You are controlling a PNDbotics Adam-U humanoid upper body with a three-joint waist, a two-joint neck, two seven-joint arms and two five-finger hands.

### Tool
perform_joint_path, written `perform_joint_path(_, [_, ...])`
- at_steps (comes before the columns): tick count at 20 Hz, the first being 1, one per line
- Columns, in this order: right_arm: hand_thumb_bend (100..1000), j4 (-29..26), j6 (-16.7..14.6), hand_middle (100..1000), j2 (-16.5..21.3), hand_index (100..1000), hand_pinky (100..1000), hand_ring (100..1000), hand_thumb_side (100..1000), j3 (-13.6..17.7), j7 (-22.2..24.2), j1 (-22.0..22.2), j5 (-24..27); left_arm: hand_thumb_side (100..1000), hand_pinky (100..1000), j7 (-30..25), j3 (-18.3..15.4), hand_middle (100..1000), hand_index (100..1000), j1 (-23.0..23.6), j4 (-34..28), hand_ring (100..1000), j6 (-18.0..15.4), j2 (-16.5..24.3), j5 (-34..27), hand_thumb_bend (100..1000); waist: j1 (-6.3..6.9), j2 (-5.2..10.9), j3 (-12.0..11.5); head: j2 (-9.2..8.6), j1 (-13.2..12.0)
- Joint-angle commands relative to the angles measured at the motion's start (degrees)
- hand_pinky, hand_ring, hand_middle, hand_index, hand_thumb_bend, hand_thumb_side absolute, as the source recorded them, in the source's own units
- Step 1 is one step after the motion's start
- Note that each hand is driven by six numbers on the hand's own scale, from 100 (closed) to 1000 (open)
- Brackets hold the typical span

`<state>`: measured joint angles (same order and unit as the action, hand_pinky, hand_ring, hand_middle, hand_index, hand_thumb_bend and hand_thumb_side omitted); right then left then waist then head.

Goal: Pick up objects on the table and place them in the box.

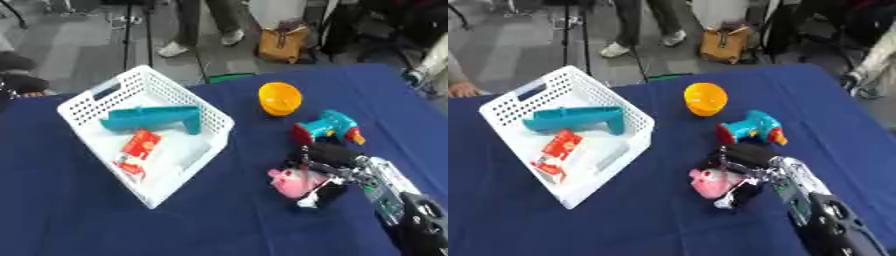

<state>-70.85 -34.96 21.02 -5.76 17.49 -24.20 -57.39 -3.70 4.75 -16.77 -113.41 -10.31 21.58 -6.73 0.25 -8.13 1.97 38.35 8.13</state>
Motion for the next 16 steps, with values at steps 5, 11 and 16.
perform_joint_path(5, [442,1.3,1.6,367,0.8,557,214,290,239,0.5,-6.2,-0.3,-0.5,841,758,0.0,-0.2,716,820,-0.9,-1.2,673,0.0,0.5,-0.3,280,0.08,0.72,0.1,-0.12,0.0])
perform_joint_path(11, [346,-2.6,2.0,352,2.1,544,196,271,169,1.0,-6.1,-0.7,4.4,842,758,0.0,-0.2,716,820,-0.8,-1.2,673,0.0,0.6,-0.4,280,0.02,0.78,0.3,-0.03,-0.1])
perform_joint_path(16, [328,-8.0,2.9,352,4.0,545,189,265,162,1.0,-3.2,-1.7,12.2,841,757,-0.1,-0.2,716,820,-0.8,-1.2,673,0.0,0.7,-0.4,281,-0.10,0.87,0.3,0.01,-0.1])
